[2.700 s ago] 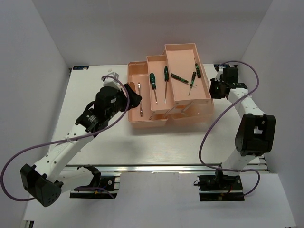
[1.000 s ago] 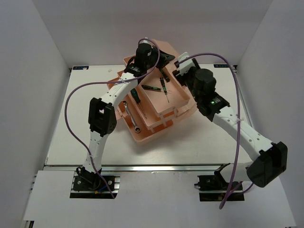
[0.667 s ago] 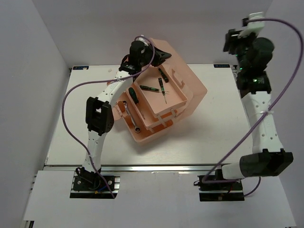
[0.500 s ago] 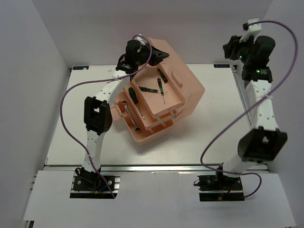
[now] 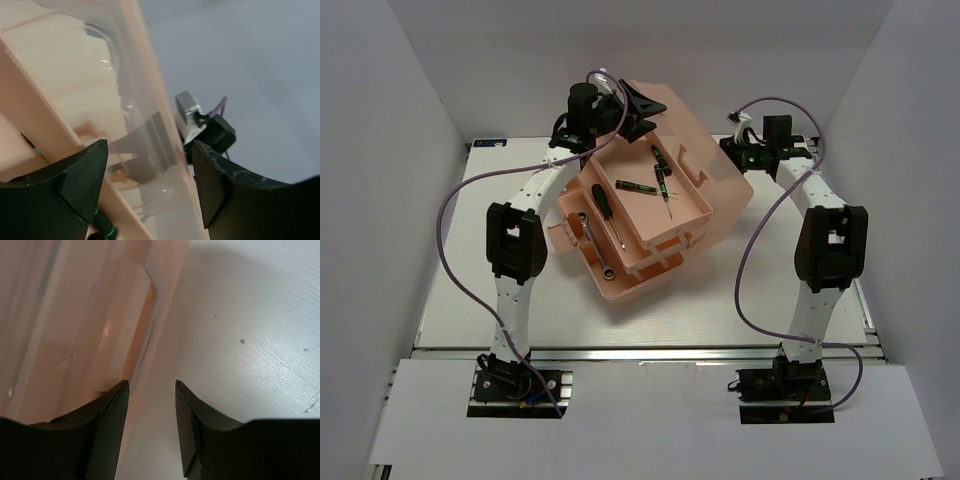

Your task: Sort the tools into containers

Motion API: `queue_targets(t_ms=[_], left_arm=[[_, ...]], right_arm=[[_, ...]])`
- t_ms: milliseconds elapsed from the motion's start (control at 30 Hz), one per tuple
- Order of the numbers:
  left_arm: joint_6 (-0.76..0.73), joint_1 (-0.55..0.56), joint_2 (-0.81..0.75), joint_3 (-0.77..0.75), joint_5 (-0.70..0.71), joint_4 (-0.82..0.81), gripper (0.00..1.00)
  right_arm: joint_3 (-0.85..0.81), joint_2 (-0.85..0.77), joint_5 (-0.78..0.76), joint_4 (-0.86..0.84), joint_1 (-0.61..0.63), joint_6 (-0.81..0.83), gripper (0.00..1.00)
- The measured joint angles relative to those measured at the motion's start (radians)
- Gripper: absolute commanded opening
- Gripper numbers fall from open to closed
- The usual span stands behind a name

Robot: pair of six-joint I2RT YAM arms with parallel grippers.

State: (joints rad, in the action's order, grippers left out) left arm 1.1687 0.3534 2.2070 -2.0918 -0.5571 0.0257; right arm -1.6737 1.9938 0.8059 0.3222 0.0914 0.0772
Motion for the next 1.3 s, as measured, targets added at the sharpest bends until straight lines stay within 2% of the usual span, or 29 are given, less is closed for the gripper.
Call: queue_targets(t_ms=[167,367,467,567,667,700,733,867,1000,1133,1233,1300], left_arm=[[-0.092,-0.046,-0.032,0.000,-0.004,0.137,0.79],[-0.296,-0.116,-0.186,0.002,0.033,0.393,0.76],[-0.430,-0.161,-0.342,0.068,0.132,0.508,0.71],[-0.533,-0.205,-0.585,0.277,0.228,0.553,0.68],[-0.586,-0.221,-0.801,0.495,0.316,0.585,0.26],[-0.594,-0.221,-0.866,0.579,0.348,0.591,0.06],[-0.591,-0.223,-0.918,0.661,0.382,0.593,0.01],[-0.586,-0.262,-1.039,0.999,0.497,0.613,0.00],[-0.566,-0.330,-0.978,1.209,0.577,0.627,0.01],[-0.558,-0.370,-0.901,1.273,0.604,0.609,0.04],[-0.559,-0.392,-0.832,1.274,0.589,0.540,0.11],[-0.561,-0.404,-0.775,1.275,0.538,0.477,0.20]], right_arm=[[0.000,0.000,0.057,-0.003,-0.008,0.000,0.48],[0.000,0.000,0.088,-0.005,-0.006,0.000,0.48],[0.000,0.000,0.088,-0.005,0.000,0.001,0.48],[0.002,0.000,0.077,-0.002,0.003,0.009,0.48],[0.003,-0.002,0.066,0.004,0.006,0.017,0.48],[0.003,-0.005,0.057,0.007,0.008,0.024,0.48],[0.003,-0.008,0.049,0.010,0.011,0.029,0.48],[0.015,-0.036,-0.001,0.018,0.027,0.046,0.48],[0.015,-0.069,-0.046,0.027,0.049,0.065,0.49],[0.016,-0.111,-0.077,0.027,0.077,0.070,0.49],[0.019,-0.142,-0.084,0.027,0.099,0.070,0.49],[0.021,-0.159,-0.078,0.035,0.113,0.071,0.49]])
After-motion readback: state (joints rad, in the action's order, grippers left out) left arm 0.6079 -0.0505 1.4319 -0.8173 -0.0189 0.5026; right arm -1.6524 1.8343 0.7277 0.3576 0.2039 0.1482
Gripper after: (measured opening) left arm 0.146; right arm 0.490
